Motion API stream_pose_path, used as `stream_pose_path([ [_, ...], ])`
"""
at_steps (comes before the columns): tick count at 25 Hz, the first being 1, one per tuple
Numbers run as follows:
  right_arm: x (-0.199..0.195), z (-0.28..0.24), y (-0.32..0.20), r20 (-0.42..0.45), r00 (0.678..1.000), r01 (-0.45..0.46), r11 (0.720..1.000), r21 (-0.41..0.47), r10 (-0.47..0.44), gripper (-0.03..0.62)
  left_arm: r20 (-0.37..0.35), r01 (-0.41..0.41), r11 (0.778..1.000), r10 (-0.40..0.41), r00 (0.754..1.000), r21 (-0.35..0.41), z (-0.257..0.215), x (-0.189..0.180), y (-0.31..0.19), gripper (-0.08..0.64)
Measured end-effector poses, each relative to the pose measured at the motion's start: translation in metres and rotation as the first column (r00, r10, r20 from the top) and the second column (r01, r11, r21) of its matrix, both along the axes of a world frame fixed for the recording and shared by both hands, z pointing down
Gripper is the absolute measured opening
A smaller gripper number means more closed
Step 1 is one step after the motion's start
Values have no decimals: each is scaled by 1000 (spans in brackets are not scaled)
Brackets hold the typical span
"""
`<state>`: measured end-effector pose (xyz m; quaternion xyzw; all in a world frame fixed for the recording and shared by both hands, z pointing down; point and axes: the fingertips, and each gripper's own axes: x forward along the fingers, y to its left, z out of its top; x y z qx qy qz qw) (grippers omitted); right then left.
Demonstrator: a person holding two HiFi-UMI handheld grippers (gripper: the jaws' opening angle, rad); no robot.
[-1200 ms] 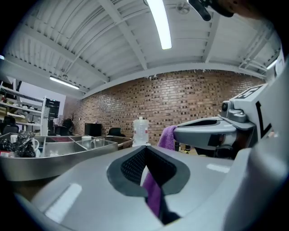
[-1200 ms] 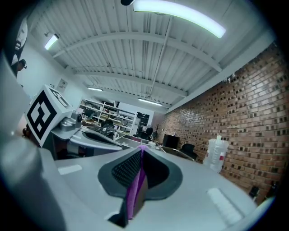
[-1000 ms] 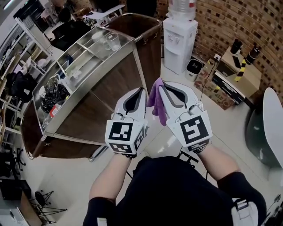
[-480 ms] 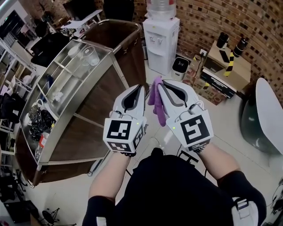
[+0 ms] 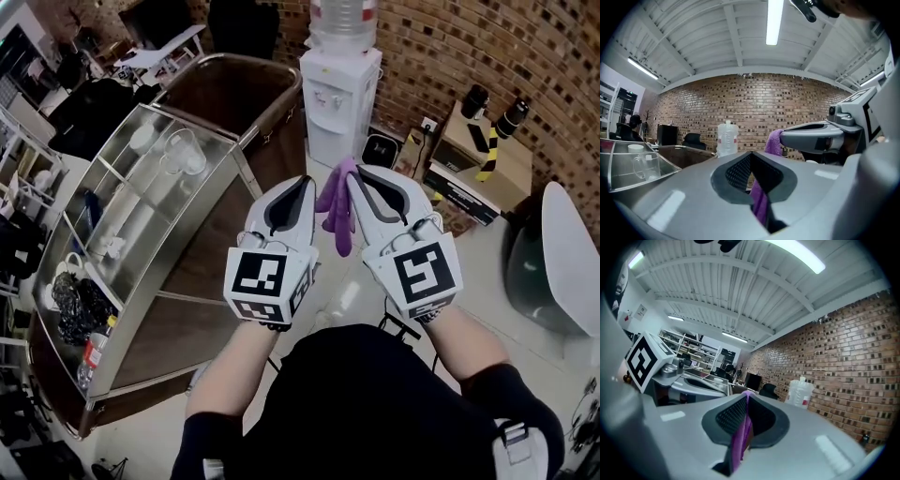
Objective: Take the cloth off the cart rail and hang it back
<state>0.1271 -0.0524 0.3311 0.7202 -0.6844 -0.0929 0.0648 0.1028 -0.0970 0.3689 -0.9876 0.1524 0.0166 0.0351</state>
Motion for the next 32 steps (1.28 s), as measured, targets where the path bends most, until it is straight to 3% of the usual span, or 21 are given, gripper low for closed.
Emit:
stream_pose_path([
  [3, 6, 8, -20, 39, 999, -26, 997, -73, 28, 14, -11, -2, 1000, 2, 1000, 7, -4, 7, -23, -3],
  [6, 11, -11, -45, -46, 999, 15, 999, 44, -13, 14, -12, 3, 1000, -3, 1000, 8, -9, 11, -41, -2],
  [7, 13, -13, -50, -49, 999, 19, 999, 47, -17, 14, -14, 6, 1000, -6, 1000, 9, -11, 12, -46, -2],
  [11, 16, 4, -60, 44, 999, -17, 995, -103, 21, 14, -25, 20, 1000, -20, 999, 18, -13, 14, -62, -2],
  [20, 41, 13, -97, 54, 998, 38, 996, -82, -34, 14, -10, 69, 997, -69, 998, 28, -1, 37, -98, -2],
  [32, 137, 13, -146, 53, 980, 193, 980, -54, -190, 12, -10, 226, 972, -226, 974, 67, 3, 124, -146, -3],
])
